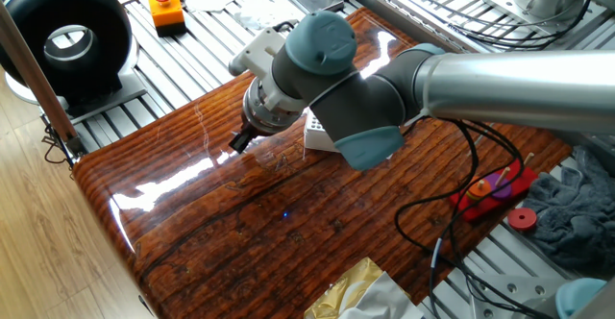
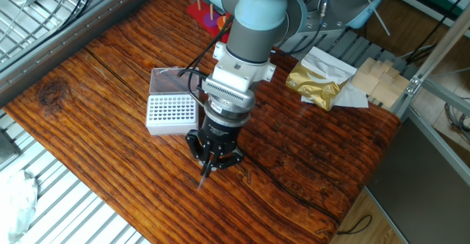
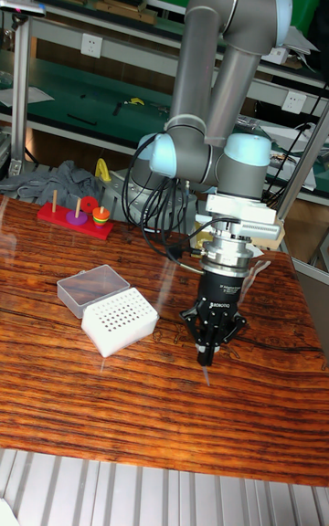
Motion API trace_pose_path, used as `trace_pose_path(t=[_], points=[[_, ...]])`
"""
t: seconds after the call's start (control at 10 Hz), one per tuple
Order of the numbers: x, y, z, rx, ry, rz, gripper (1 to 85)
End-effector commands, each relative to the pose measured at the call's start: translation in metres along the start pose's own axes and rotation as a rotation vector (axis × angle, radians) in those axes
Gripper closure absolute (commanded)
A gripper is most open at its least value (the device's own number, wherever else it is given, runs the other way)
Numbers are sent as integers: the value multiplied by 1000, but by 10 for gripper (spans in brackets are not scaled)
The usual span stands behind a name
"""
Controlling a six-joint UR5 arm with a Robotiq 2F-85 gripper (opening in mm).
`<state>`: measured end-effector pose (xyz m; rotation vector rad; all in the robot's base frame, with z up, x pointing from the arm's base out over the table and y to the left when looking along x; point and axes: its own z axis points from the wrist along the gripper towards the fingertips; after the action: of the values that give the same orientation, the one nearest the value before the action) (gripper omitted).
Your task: Insert a medium pipette tip into the holder for medium pipette tips
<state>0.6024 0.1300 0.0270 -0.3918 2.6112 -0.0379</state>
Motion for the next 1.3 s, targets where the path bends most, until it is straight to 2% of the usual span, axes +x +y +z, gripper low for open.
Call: trace_pose_path(t=[0.0, 0.3, 0.7, 1.1, 1.2], points=[[-1, -4, 0, 8, -2, -3, 847], [-1, -7, 0, 18, -3, -9, 847], [-8, -9, -1, 25, -28, -25, 847], [-6, -7, -1, 20, -22, -30, 847], [-6, -8, -5, 20, -17, -30, 847]])
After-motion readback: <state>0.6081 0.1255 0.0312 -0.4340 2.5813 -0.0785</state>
